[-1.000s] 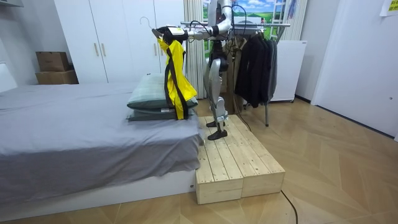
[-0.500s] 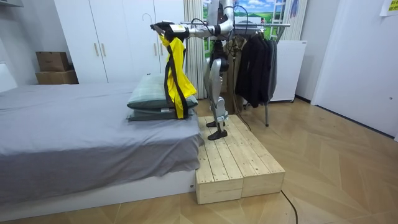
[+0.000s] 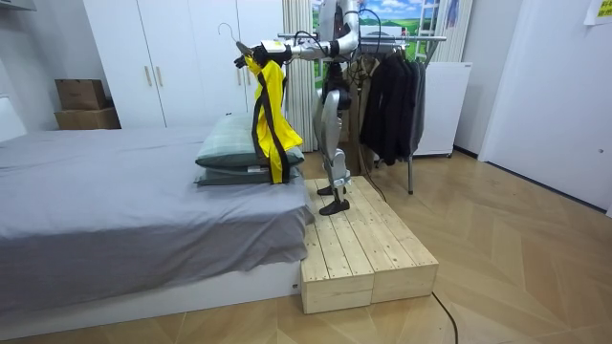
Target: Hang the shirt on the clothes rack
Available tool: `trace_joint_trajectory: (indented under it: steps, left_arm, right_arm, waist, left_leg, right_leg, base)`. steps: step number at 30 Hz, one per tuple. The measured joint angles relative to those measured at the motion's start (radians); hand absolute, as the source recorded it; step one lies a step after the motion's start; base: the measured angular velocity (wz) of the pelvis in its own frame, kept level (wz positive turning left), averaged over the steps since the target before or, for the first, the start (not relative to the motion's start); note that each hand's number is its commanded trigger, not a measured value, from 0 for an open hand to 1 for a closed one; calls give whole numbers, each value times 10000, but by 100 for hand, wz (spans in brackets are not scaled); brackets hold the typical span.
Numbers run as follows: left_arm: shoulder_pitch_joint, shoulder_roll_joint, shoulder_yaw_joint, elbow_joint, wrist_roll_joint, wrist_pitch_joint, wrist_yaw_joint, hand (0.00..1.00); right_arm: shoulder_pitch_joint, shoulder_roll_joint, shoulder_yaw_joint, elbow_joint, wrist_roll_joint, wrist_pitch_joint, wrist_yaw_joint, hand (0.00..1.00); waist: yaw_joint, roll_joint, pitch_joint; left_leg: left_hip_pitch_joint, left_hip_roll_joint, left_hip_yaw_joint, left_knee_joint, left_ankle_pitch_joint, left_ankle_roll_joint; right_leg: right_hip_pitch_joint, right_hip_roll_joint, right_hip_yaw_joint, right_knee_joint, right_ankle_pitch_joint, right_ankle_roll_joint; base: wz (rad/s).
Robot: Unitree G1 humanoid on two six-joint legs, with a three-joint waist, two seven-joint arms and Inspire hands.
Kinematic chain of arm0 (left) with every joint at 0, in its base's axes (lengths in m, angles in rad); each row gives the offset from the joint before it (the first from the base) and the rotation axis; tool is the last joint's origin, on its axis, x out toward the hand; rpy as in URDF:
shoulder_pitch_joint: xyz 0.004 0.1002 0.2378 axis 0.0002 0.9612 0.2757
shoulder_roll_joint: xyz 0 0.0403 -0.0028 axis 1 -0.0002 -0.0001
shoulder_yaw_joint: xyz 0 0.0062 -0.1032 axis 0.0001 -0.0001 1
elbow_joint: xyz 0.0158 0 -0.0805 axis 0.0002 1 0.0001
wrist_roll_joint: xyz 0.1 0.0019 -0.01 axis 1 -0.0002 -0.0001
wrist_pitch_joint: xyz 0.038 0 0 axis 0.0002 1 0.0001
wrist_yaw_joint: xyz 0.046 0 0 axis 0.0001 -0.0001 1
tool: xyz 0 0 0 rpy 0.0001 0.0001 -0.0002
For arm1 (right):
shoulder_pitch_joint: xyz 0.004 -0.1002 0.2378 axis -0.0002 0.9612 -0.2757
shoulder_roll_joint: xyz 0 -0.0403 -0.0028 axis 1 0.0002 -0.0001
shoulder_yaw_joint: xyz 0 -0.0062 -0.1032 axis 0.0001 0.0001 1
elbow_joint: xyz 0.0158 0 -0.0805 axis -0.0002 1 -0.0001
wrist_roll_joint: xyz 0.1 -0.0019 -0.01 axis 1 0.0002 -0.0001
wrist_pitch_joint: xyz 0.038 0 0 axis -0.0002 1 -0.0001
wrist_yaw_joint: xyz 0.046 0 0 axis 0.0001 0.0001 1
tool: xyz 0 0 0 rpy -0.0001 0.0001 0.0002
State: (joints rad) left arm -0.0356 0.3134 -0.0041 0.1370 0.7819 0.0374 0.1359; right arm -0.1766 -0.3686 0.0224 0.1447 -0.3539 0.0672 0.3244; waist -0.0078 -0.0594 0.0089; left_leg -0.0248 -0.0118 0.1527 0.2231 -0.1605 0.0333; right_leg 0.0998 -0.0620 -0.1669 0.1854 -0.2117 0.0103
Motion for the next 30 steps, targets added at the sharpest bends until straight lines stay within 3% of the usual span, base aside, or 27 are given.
trace_joint_trajectory:
  steps: [6,12,21,24,30]
  left_arm:
    - [-88,-15,-5,-1,199,12,78,100]
    - [-202,-281,-44,-3,558,64,88,100]
    - [-202,-404,-481,-1,549,110,88,100]
    - [-207,-616,-587,-2,565,324,88,100]
    - [-207,-691,-731,-1,556,566,88,100]
  right_arm:
    - [0,88,89,16,449,0,100,0]
    - [0,314,394,323,450,0,580,0]
    - [1,683,545,504,606,156,797,0]
    - [-6,1000,545,668,1407,215,695,0]
    - [-347,1237,537,1350,2032,224,223,0]
  waist:
    - [193,9,-3]
    - [184,13,0]
    - [157,43,-4]
    - [145,63,-5]
    - [144,208,11]
  left_leg:
    - [0,7,-37,39,0,0]
    - [-13,-3,-182,92,0,0]
    - [1,-4,-202,100,0,0]
    - [21,-4,-210,113,0,0]
    - [19,-7,-239,123,0,0]
  right_leg:
    - [28,5,-34,-4,2,-3]
    - [46,0,-195,-2,2,-3]
    - [76,4,-211,5,6,-5]
    - [162,4,-228,-4,7,-5]
    - [187,4,-259,-11,7,-5]
  base:
    - [1]
    - [8]
    - [0]
    - [0]
    - [1]
